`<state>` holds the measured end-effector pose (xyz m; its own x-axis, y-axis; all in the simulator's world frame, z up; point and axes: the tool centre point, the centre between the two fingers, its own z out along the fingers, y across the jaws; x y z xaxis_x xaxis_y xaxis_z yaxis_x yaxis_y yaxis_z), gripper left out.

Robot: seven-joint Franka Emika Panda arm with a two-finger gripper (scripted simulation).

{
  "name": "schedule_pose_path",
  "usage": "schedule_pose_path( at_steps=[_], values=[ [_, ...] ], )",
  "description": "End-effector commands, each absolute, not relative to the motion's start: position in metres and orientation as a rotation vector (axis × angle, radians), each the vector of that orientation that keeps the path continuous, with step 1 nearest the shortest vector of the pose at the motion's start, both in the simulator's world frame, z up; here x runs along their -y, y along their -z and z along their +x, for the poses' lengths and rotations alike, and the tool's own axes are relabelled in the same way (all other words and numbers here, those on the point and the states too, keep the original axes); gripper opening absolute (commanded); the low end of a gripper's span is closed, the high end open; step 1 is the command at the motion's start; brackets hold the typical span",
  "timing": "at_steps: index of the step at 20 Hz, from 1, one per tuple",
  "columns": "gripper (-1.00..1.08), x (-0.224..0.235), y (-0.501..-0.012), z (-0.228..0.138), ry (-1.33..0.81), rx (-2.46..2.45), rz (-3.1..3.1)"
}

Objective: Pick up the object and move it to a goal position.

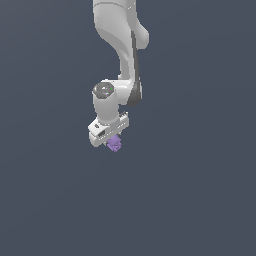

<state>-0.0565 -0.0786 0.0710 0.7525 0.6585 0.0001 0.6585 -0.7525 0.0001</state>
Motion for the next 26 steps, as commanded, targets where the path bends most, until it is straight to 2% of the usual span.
schedule_pose_path(
  at_steps=[1, 14, 26],
  values=[
    [-1.00, 0.078, -0.070, -0.056, 0.000, -1.106, 2.941],
    [-1.00, 0.071, -0.073, -0.050, -0.002, -1.105, 2.940],
    [-1.00, 0.000, -0.092, -0.001, -0.001, -1.104, 2.941]
  ],
)
